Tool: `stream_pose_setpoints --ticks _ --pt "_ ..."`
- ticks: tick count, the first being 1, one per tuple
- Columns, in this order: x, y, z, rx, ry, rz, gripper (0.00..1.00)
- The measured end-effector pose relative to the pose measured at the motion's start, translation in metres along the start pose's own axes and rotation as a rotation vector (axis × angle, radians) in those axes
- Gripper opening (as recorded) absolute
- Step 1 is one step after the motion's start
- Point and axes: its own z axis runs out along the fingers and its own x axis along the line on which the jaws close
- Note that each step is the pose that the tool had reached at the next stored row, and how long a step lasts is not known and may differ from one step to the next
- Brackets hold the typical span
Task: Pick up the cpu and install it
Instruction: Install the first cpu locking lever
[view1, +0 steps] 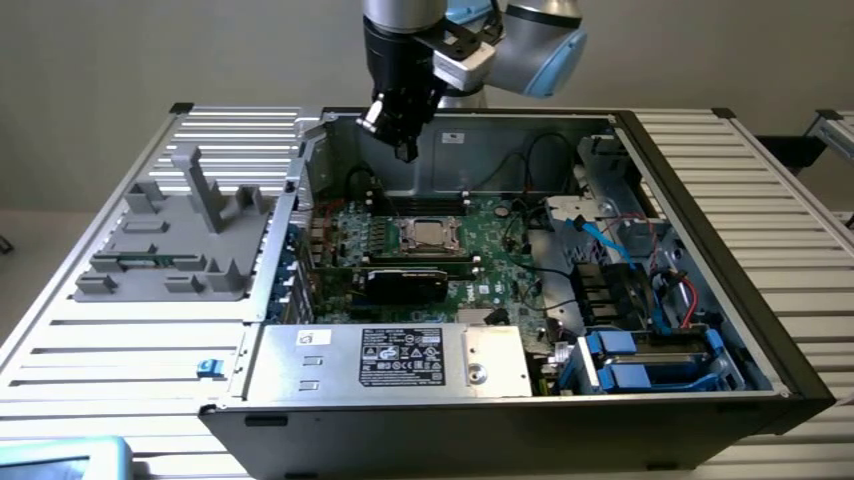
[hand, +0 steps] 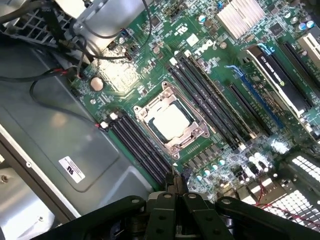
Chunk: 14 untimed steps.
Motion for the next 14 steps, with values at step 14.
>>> stream_pose_setpoints --ticks 14 --pt "-0.0005 0.0004 0.0040 -0.0323 0.0256 0.237 0.11"
